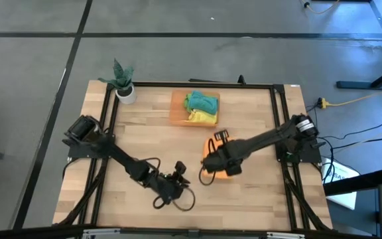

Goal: Roll microfiber towels into tight, uniform cylinder then place into a basket
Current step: Roll the orange microfiber cloth

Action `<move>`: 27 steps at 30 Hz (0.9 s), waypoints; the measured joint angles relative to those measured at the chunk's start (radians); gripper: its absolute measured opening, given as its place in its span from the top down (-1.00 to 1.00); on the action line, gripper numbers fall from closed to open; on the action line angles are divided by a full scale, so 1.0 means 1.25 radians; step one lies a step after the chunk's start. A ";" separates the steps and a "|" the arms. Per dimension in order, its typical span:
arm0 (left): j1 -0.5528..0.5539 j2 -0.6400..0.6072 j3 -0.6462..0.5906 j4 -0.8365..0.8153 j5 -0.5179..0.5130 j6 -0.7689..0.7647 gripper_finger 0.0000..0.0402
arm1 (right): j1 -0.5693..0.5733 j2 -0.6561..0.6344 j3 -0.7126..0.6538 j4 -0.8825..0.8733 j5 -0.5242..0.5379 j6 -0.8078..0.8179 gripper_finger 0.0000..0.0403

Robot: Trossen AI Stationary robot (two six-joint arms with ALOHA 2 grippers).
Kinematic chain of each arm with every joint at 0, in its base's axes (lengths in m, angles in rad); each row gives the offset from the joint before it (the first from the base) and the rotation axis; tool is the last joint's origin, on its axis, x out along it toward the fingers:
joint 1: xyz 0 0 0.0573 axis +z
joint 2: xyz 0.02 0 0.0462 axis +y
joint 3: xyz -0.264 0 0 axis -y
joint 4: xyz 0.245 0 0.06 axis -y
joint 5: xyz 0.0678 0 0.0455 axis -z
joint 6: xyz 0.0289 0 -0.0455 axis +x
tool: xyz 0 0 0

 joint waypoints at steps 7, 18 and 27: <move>0.082 0.000 0.000 -0.002 0.061 0.002 0.70 | -0.079 -0.068 -0.115 0.129 -0.014 -0.122 0.99; 0.182 0.000 0.000 -0.009 0.156 0.043 0.70 | -0.119 -0.078 -0.172 0.209 -0.027 -0.137 0.90; 0.208 0.000 0.000 -0.010 0.178 0.044 0.70 | -0.118 -0.078 -0.172 0.217 -0.027 -0.140 0.46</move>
